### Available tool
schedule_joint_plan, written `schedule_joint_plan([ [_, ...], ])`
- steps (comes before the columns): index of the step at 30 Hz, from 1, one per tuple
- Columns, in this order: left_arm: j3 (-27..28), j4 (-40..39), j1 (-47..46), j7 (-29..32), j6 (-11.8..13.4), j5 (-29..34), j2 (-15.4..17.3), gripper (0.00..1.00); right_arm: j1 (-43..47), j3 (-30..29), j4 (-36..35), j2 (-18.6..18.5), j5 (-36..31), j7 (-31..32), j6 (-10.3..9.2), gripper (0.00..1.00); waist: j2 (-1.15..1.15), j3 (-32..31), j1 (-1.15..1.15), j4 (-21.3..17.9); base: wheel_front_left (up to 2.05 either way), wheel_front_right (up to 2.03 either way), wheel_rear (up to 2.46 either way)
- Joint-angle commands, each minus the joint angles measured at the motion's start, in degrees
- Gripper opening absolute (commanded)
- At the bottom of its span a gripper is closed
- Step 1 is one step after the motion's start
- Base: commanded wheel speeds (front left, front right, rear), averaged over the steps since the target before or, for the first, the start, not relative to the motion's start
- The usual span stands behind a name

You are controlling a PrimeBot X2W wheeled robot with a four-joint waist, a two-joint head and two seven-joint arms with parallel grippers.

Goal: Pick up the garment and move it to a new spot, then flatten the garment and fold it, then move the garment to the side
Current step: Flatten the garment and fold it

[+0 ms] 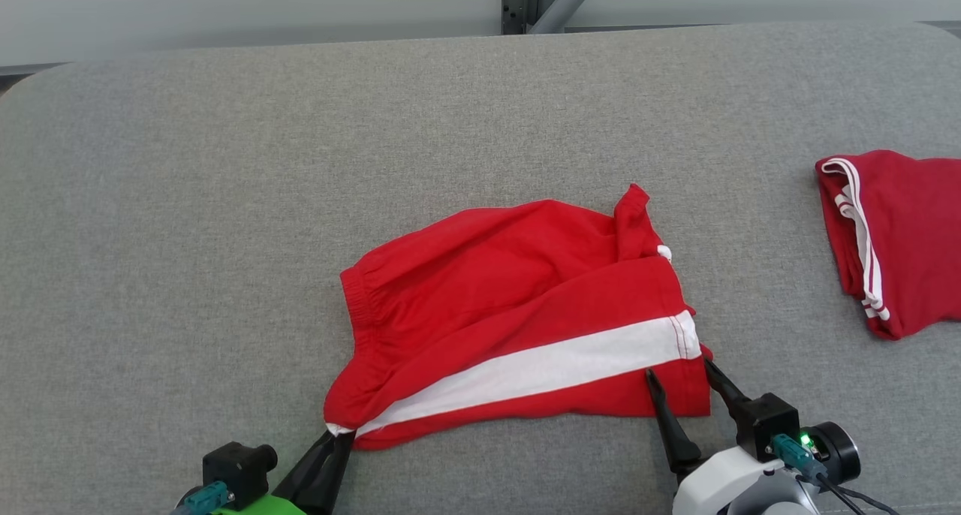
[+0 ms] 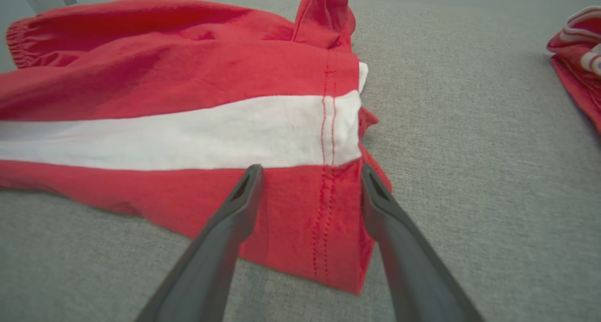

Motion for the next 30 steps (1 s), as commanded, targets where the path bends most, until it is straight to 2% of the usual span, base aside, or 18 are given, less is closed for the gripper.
schedule_joint_plan([
  [1, 0.3, -0.2, -0.2, -0.2, -0.1, 0.3, 0.2, 0.00, -0.7, -0.1, 0.3, -0.1, 0.4, -0.1, -0.09, 1.00, 0.00, 0.0, 0.00, 0.0, 0.00, 0.00, 0.00],
  [25, 0.0, 0.0, -0.9, -0.2, -0.1, 0.1, 0.0, 0.00, -5.1, 2.4, 2.9, -0.1, 1.5, -0.1, -0.09, 1.00, 0.00, 0.7, 0.00, 0.8, 0.00, 0.00, 0.00],
  [26, 0.0, 0.0, -0.9, -0.2, -0.1, 0.2, 0.0, 0.00, -5.2, 2.4, 3.1, -0.1, 1.6, -0.1, -0.09, 0.89, 0.00, 0.7, 0.00, 0.8, 0.00, 0.00, 0.00],
  [27, 0.0, 0.0, -1.0, -0.2, -0.1, 0.2, 0.1, 0.00, -5.4, 2.5, 3.2, -0.1, 1.8, -0.1, -0.09, 0.72, 0.00, 0.7, 0.00, 0.8, 0.00, 0.00, 0.00],
  [28, 0.0, -0.1, -1.0, -0.2, -0.1, 0.2, 0.1, 0.00, -5.5, 2.5, 3.3, -0.1, 1.9, -0.1, -0.09, 0.49, 0.00, 0.8, 0.00, 0.8, 0.00, 0.00, 0.00],
  [30, 0.1, -0.1, -0.9, -0.2, -0.1, 0.3, 0.2, 0.00, -5.6, 2.7, 3.3, -0.1, 2.1, -0.1, -0.09, 0.35, 0.00, 0.8, 0.00, 0.7, 0.00, 0.00, 0.00],
])
